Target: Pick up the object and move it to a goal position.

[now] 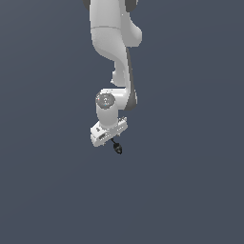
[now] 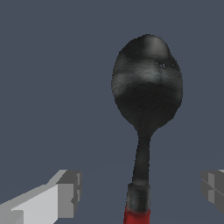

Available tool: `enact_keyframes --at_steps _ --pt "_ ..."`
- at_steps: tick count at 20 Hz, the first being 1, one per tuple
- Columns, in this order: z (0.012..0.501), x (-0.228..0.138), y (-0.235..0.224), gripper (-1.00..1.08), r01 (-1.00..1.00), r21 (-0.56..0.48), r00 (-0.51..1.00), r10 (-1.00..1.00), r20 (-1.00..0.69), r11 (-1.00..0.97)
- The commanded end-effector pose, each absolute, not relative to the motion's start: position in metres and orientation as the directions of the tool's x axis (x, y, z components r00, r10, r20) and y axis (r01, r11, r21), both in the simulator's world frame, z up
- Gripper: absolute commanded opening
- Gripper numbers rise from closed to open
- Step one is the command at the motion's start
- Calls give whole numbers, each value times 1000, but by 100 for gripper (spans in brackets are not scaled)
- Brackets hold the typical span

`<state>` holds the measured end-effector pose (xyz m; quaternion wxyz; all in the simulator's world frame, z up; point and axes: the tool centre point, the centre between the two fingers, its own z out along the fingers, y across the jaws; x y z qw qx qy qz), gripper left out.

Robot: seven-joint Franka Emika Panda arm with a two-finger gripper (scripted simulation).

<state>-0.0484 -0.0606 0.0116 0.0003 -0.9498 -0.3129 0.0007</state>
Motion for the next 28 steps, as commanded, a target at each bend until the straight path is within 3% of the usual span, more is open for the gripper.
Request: enact_keyframes --at_steps 1,17,28 --pt "10 -48 -61 -100 595 0 804 595 0 -804" --pt "20 -47 -53 -100 596 -1 803 596 0 -803" --pt "91 -42 -14 -100 597 0 802 597 -1 -802"
